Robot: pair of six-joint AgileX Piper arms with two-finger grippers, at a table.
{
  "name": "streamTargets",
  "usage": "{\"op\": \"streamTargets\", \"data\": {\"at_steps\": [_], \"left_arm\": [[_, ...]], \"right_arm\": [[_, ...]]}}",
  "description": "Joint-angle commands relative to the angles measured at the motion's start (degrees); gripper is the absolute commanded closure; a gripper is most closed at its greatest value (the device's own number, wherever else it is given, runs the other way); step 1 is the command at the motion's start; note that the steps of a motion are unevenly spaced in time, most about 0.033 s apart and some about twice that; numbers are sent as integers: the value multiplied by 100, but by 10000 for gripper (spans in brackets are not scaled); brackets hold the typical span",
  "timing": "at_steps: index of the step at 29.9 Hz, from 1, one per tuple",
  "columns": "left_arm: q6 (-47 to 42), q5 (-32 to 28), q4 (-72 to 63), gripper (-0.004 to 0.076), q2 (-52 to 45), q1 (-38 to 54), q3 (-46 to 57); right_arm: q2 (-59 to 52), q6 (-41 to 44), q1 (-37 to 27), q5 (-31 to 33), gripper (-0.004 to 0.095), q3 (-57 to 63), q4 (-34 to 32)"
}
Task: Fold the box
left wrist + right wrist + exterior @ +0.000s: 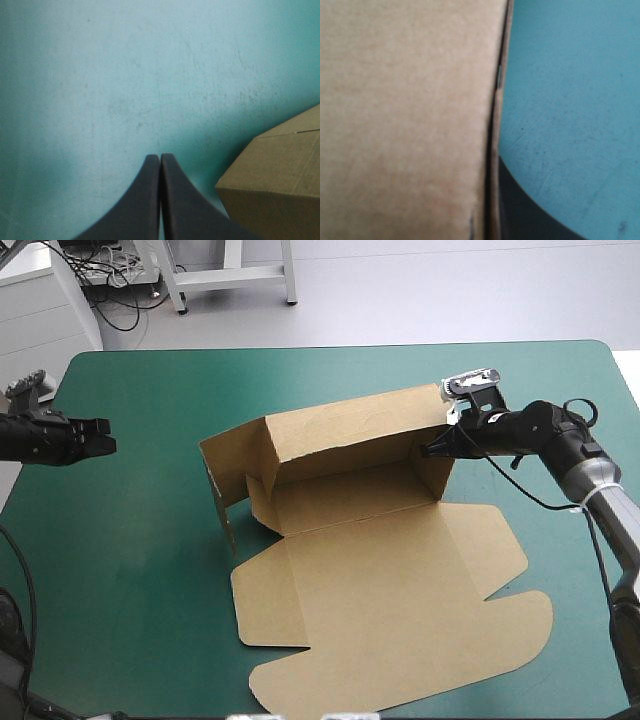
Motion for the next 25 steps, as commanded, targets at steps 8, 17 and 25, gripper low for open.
{"op": "streamTargets", "data": {"at_steps": [8, 17, 25], "left_arm": [[302, -376, -480, 756, -233, 33, 466], [302, -447, -480, 756, -233, 33, 466], [172, -451, -493, 756, -233, 33, 466]], "right_arm": [[-175, 62, -11, -190, 924, -201, 196], [-91, 1558, -11, 1040, 923, -1213, -744], [-91, 2425, 3, 3193, 919, -2063, -1139]]}}
